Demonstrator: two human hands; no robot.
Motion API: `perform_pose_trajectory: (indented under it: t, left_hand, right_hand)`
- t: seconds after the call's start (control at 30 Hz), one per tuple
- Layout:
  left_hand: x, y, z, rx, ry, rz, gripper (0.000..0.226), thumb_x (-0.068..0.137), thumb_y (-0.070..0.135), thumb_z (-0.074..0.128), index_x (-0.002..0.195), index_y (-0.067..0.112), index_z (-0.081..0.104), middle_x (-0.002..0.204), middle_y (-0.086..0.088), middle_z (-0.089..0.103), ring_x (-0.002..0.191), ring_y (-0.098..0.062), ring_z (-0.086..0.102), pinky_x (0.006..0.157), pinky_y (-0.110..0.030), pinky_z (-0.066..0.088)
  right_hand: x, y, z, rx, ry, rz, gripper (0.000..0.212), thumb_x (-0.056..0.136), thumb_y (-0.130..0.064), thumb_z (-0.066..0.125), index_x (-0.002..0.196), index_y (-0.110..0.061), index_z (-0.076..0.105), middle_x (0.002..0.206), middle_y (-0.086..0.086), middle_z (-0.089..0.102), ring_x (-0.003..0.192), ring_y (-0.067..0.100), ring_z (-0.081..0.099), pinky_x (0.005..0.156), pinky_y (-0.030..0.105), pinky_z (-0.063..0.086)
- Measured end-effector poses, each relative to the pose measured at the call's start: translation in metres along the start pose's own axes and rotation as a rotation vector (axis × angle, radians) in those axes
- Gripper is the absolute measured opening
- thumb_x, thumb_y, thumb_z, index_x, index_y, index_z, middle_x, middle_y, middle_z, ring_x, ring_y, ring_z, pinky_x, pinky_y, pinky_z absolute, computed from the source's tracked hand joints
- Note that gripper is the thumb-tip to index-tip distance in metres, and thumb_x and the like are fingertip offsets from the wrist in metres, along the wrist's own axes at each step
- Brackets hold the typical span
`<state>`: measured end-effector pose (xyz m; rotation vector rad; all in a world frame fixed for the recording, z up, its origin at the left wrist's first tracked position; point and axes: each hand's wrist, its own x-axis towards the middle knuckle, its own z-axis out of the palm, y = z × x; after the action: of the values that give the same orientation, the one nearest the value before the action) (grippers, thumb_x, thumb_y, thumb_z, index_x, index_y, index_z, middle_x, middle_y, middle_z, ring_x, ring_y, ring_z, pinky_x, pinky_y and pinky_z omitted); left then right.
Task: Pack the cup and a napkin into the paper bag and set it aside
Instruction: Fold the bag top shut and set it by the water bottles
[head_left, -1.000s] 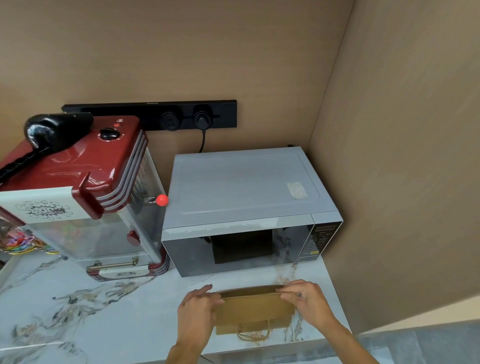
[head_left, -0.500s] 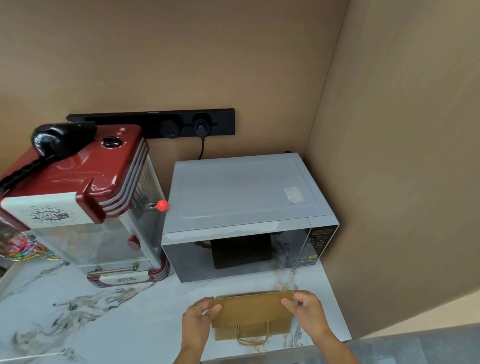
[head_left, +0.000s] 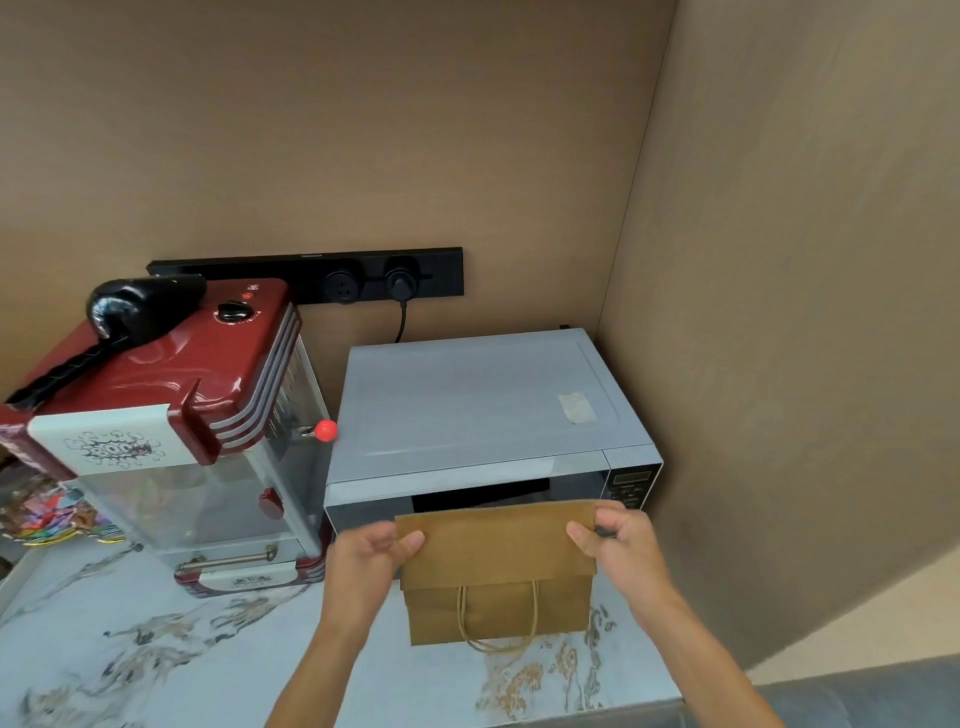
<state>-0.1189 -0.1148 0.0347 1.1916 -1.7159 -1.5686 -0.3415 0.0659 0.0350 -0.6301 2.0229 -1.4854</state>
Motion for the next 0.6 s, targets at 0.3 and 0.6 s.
perform_pose_trajectory:
  t: [0.3,0.6]
  left_hand:
    - [-0.004,0.118,-0.029,-0.006,0.012,0.242,0.019,0.082,0.008,0.078,0.068,0.021,0.082,0.071,0.0,0.08,0.069,-0.012,0.076,0.07,-0.025,0.056]
    - [-0.002,0.212,-0.048,-0.044,0.132,0.382,0.009,0.079,0.015,0.081,0.073,0.022,0.082,0.071,-0.002,0.08,0.069,-0.025,0.075,0.068,-0.048,0.061]
  right_hand:
    - [-0.005,-0.115,-0.022,0.147,-0.052,-0.138,0.026,0.09,-0.006,0.072,0.081,-0.027,0.085,0.087,-0.001,0.083,0.085,0.015,0.079,0.073,0.023,0.06]
    - [0.0,-0.218,-0.04,0.181,-0.044,-0.336,0.029,0.09,-0.005,0.072,0.072,-0.025,0.084,0.084,-0.005,0.083,0.081,0.007,0.078,0.066,0.013,0.057]
